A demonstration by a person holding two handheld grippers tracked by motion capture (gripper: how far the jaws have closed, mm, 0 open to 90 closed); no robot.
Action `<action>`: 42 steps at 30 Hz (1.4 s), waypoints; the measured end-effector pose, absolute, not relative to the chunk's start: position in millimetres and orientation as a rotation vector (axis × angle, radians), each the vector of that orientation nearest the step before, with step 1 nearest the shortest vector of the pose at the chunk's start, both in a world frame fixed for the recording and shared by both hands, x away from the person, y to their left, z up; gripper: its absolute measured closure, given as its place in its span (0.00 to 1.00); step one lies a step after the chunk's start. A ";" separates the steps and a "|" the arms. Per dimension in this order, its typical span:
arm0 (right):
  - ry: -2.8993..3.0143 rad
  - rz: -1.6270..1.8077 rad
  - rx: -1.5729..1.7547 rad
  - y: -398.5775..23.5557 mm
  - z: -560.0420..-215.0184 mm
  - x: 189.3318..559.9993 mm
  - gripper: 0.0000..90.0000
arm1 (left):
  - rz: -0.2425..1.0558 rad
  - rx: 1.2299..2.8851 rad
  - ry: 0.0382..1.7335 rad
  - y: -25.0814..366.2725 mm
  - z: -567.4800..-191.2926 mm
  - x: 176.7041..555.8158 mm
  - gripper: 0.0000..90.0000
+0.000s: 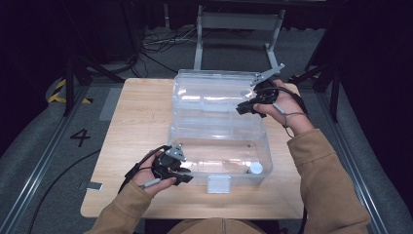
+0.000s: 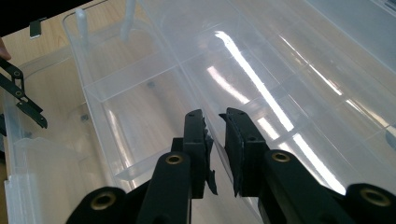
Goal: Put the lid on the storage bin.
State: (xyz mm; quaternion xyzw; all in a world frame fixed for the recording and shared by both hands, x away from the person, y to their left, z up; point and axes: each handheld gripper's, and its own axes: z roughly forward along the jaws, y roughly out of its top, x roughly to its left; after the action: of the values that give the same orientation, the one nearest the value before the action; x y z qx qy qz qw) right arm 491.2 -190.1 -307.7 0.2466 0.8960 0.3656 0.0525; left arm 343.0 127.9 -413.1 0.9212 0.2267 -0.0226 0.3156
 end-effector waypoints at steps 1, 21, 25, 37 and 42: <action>2.723 1.112 0.746 -190.1 -307.7 490.7 0.88 | -0.059 2.427 0.598 127.9 -413.1 343.0 0.81; 2.707 1.104 0.676 -188.7 -303.7 473.6 0.89 | -0.059 2.424 0.612 128.1 -413.4 342.8 0.80; 2.705 1.105 0.662 -188.7 -303.1 470.7 0.89 | -0.059 2.422 0.614 128.0 -413.5 342.8 0.80; 2.694 1.104 0.629 -188.6 -301.3 458.2 0.89 | -0.059 2.421 0.621 128.1 -413.6 342.6 0.80; 2.692 1.100 0.616 -188.7 -300.7 453.5 0.89 | -0.059 2.421 0.621 128.1 -413.6 342.6 0.80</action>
State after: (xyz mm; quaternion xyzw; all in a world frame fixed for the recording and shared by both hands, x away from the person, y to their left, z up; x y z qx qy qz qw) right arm 453.5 -188.7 -300.7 0.2066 0.9024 0.3687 0.0842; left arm 342.6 128.1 -413.6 0.9189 0.2358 -0.0224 0.3155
